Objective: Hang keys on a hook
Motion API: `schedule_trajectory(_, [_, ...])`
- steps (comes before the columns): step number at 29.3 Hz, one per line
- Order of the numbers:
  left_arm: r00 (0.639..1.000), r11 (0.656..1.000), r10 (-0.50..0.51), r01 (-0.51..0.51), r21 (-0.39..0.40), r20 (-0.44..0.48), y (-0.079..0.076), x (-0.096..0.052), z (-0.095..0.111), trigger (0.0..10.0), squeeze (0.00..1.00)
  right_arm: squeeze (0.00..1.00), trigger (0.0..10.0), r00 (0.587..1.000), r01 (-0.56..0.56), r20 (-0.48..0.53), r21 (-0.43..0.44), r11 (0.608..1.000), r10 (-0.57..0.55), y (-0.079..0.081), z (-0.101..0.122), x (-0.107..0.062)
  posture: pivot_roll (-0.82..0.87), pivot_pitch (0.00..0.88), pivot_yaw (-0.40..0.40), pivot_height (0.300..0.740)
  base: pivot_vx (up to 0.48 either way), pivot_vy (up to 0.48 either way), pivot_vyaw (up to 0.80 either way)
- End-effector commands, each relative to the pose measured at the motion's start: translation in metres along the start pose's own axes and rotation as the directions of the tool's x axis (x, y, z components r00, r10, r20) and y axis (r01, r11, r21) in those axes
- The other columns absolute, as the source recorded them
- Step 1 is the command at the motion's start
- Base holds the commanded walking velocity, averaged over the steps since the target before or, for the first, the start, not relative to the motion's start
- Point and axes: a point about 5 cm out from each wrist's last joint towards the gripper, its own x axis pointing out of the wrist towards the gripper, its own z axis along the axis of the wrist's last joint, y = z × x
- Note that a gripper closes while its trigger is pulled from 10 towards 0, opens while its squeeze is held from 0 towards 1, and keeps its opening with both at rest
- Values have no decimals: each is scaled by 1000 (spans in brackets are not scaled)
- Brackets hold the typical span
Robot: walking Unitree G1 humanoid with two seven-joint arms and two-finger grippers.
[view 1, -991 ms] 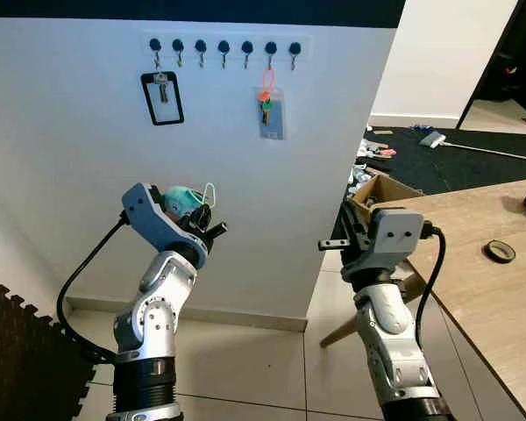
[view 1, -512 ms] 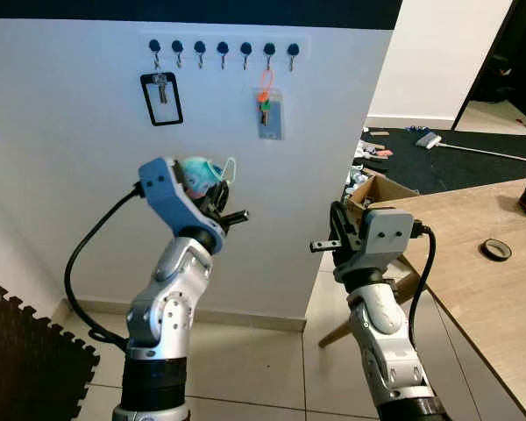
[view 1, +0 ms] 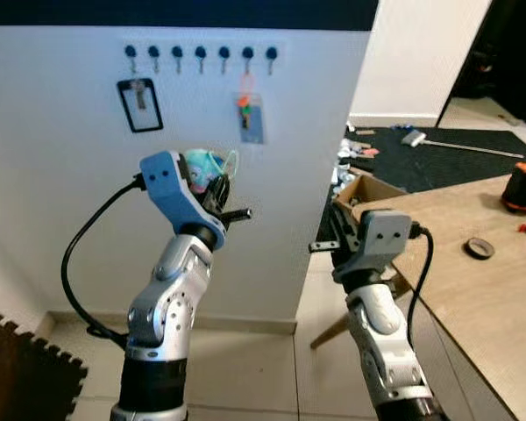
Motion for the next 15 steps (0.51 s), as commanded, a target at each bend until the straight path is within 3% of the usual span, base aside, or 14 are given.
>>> schedule_trajectory(1, [1000, 1000, 5, -6, 25, 11, 2, -1, 1, 10000, 0, 0, 10000, 1000, -7, -8, 11, 1000, 7, 2, -3, 0, 143, 120, 30, 740, 480, 0, 0])
schedule_trajectory(15, [999, 999, 17, -18, 31, 34, 6, -3, 8, 10000, 0, 0, 10000, 1000, -23, -16, 13, 1000, 23, 5, -6, 0, 147, 115, 28, 740, 430, 0, 0])
